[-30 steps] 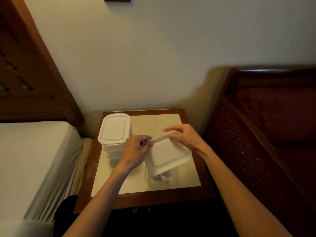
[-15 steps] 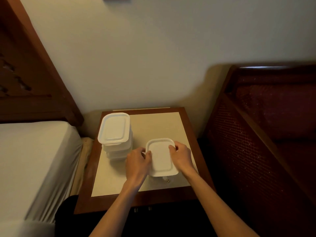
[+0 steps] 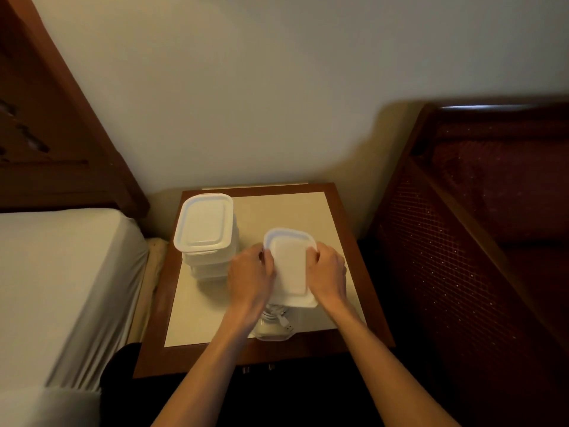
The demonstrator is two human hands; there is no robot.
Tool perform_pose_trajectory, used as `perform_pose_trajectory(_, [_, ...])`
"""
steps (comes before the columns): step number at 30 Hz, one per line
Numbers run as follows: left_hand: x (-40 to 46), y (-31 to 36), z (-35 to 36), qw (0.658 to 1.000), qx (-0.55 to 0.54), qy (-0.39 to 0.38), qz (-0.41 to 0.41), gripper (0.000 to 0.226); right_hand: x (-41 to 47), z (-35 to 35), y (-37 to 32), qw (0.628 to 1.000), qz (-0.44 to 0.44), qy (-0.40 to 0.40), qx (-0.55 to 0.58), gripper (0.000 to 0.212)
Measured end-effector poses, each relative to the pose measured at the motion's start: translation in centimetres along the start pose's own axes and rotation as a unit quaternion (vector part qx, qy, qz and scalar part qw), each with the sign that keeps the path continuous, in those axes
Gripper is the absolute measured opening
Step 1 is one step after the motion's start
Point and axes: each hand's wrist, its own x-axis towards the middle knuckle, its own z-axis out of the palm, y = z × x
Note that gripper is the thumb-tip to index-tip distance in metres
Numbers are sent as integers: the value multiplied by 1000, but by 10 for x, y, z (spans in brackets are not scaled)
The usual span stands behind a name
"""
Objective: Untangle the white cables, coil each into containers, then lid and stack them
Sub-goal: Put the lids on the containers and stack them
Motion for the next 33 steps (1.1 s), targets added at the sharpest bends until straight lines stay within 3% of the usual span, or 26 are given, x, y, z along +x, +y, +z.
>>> perform_pose_trajectory(2, [12,7,-18,998,-60,16,-11,22,12,-15,-16,992,6,-2,125,40])
perform_pose_trajectory(4, [16,11,-38,993,-111,32,-40,16,20,-24,-23,969,69,-24,237,38])
perform_pose_trajectory(6, [14,6,-53,985,-156,37,-67,9,20,-21,-16,964,100,-76,234,32])
perform_pose_trajectory(7, [12,0,-58,981,-173,30,-84,8,15,-17,-9,966,99,-125,202,40])
perform_pose_trajectory(10, [2,-29,-56,964,-218,0,-151,14,-12,3,7,951,112,-254,137,100])
perform_pose_trajectory(13, [-17,-54,-45,956,-216,-21,-195,17,-26,18,13,956,98,-265,80,137])
perform_pose_trajectory(15, [-29,-62,-37,960,-192,-24,-200,18,-26,21,16,960,105,-240,100,124])
perform_pose_trajectory(19, [-40,-57,-17,976,-143,-24,-165,20,-20,23,27,952,136,-208,179,41])
perform_pose_trajectory(25, [-42,-65,13,992,-39,-16,-121,23,-21,26,45,943,143,-207,219,43])
perform_pose_trajectory(29, [-47,-55,15,994,3,-3,-109,23,-20,27,46,928,132,-248,243,37])
perform_pose_trajectory(33, [-45,-50,19,992,33,-4,-120,24,-22,31,43,906,194,-252,279,30])
